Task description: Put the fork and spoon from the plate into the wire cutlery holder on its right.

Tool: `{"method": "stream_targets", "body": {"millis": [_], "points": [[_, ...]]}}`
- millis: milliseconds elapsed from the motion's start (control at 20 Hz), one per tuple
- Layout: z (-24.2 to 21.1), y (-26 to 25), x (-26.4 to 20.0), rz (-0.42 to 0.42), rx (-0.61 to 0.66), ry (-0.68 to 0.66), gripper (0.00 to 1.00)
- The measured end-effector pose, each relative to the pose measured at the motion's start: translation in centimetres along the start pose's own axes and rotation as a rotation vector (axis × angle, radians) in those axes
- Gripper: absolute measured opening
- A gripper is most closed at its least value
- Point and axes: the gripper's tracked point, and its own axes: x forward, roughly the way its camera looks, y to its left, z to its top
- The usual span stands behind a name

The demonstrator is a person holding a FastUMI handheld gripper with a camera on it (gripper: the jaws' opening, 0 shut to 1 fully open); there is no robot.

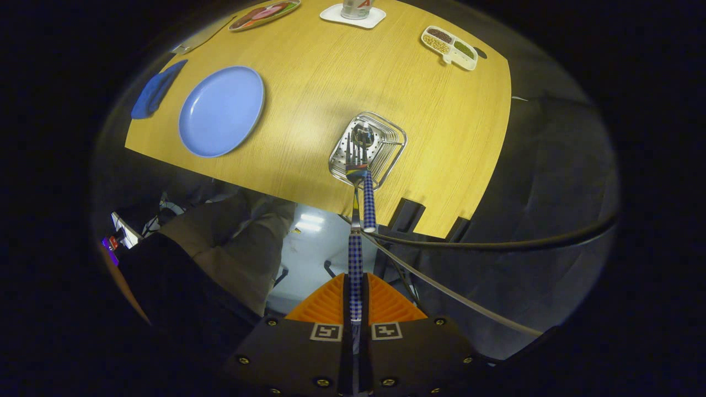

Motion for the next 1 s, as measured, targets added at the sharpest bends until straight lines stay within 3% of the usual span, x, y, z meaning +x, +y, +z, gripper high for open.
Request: {"method": "stream_targets", "body": {"millis": [400, 1000], "points": [[2.1, -3.8, 1.1, -0.05, -0.13, 0.178, 0.05], [5.0, -5.1, 3.3, -0.055, -0.217, 0.275, 0.05]]}}
